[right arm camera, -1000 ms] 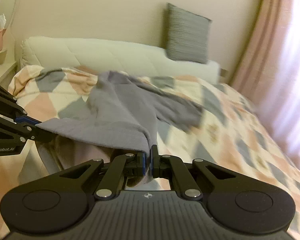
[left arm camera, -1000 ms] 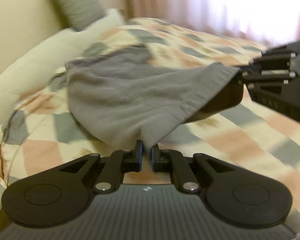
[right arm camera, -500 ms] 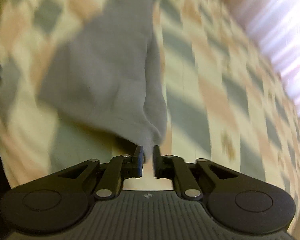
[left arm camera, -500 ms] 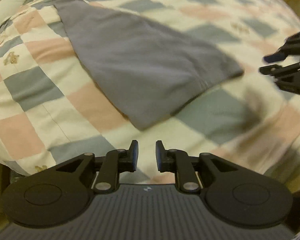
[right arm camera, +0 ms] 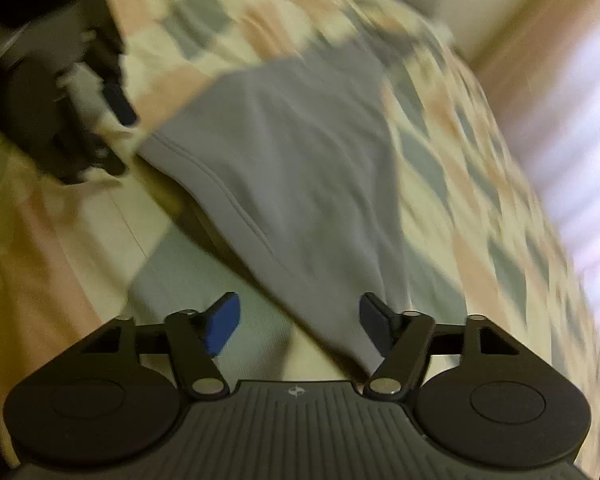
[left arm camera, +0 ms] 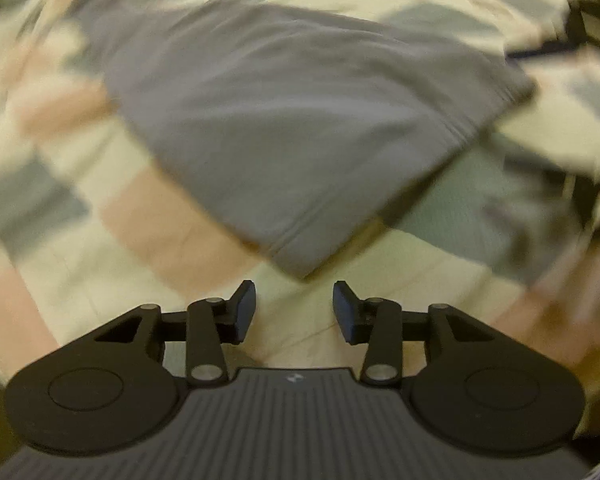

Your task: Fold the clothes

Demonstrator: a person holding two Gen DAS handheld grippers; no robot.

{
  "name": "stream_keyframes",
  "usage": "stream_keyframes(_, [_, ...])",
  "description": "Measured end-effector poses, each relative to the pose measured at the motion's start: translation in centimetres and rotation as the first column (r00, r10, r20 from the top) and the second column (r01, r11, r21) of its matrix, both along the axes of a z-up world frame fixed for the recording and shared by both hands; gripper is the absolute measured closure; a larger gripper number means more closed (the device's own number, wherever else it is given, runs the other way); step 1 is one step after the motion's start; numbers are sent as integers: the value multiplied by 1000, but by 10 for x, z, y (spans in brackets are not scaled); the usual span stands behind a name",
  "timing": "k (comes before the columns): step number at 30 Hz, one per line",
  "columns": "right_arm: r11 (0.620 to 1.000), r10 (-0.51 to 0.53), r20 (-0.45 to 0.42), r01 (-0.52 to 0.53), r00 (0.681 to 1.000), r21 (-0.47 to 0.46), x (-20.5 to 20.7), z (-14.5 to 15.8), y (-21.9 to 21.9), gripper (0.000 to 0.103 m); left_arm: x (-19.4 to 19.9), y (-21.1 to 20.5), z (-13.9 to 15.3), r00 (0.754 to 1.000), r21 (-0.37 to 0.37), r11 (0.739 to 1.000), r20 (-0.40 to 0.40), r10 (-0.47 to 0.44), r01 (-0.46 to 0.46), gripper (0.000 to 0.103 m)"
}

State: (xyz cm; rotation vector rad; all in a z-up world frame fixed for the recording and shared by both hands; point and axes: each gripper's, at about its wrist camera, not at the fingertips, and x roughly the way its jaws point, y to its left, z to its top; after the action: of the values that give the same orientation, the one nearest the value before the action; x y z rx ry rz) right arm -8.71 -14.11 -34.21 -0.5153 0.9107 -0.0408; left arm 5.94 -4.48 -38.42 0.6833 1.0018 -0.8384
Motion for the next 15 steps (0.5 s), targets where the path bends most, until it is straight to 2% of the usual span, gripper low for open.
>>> stream_keyframes(3, [983, 169, 38, -166, 985, -78, 13, -18, 22, 33, 21, 19, 2, 994, -33, 995, -55, 94, -96, 65])
stream_keyframes(6, [949, 299, 66, -289, 952, -126, 30, -34, 45, 33, 35, 33, 7, 989, -58, 989, -66, 133, -137, 63])
stream_keyframes(9, [879, 423, 62, -392, 904, -271, 50, -58, 73, 33, 53, 41, 10, 983, -92, 982, -89, 158, -166, 58])
stream_keyframes(11, [827, 472, 16, -436, 882, -356, 66, -77, 86, 39, 65, 44, 12, 981, -106, 978, -94, 172, -181, 58])
stream_keyframes(12, [820, 480, -11, -452, 877, -351, 76, -82, 88, 60, 67, 46, 13, 981, -107, 977, -88, 174, -183, 59])
stream_keyframes(13, [843, 461, -30, -449, 887, -296, 86, -81, 85, 87, 71, 46, 15, 981, -108, 977, -82, 174, -182, 60])
stream_keyframes(14, [883, 426, -35, -424, 904, -200, 95, -73, 77, 95, 75, 46, 17, 981, -112, 977, -77, 175, -183, 60])
stream_keyframes(15, [932, 357, -16, -357, 934, -61, 107, -58, 63, 103, 78, 44, 19, 982, -117, 976, -78, 174, -182, 60])
